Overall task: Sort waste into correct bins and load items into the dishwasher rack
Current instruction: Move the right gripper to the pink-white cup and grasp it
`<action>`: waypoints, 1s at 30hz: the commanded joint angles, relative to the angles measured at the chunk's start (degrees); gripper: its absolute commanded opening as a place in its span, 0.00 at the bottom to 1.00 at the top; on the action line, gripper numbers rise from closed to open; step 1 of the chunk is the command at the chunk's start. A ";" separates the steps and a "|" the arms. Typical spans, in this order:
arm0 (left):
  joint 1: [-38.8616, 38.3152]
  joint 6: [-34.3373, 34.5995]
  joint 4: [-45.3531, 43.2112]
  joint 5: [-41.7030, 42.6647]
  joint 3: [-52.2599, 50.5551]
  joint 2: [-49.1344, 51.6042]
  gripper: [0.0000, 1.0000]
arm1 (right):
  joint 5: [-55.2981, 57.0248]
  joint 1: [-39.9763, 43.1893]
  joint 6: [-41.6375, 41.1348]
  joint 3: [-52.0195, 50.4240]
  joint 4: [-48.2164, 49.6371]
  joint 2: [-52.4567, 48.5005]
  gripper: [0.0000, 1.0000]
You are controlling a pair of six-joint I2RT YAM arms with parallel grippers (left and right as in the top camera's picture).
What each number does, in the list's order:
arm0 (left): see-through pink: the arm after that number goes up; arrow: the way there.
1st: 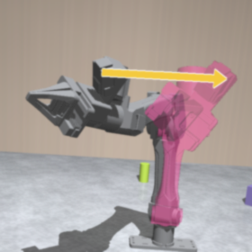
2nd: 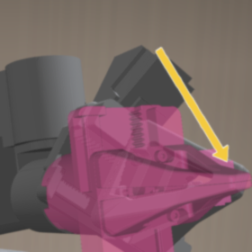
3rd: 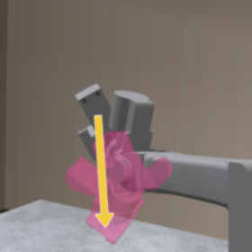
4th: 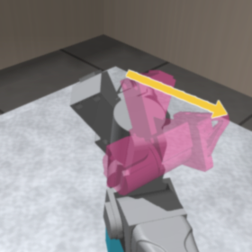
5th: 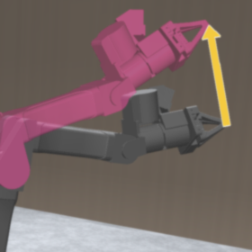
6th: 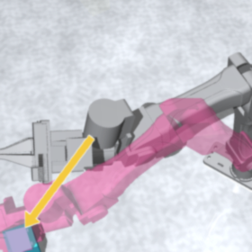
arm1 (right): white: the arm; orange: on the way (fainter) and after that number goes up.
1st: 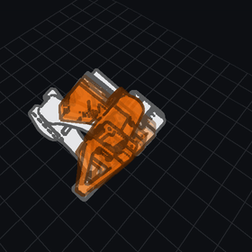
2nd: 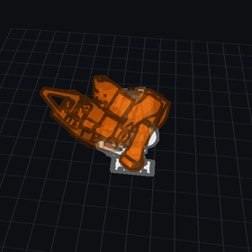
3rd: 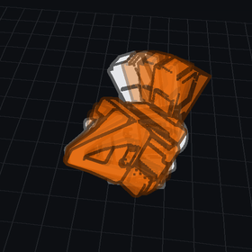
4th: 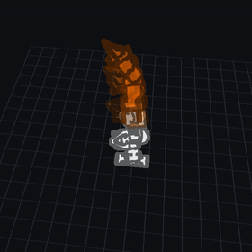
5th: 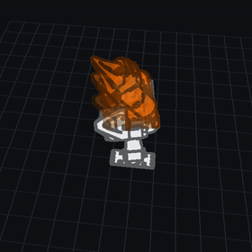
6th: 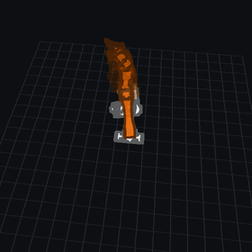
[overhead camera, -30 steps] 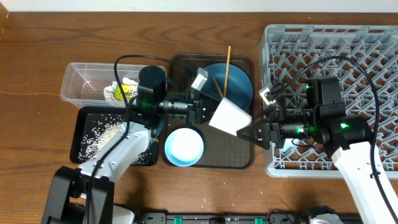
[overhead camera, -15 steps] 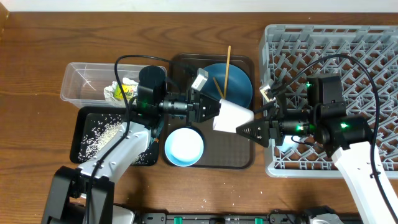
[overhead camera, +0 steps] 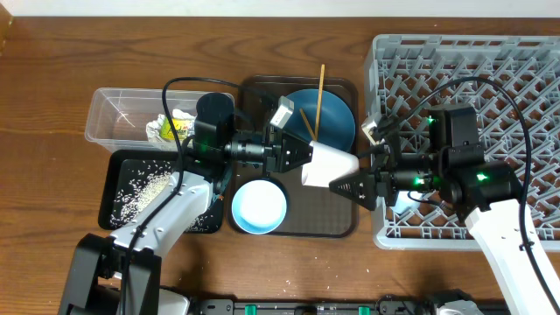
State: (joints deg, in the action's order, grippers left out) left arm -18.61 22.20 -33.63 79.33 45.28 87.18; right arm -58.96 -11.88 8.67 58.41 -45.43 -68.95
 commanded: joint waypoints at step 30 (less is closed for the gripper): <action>-0.11 -0.79 -0.31 0.57 -0.04 0.07 0.54 | 2.14 -0.09 3.56 -0.02 6.03 -0.07 0.57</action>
State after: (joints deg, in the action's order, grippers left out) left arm -18.55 22.04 -33.56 78.94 45.28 87.24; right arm -57.84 -12.14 11.73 58.41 -39.57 -68.95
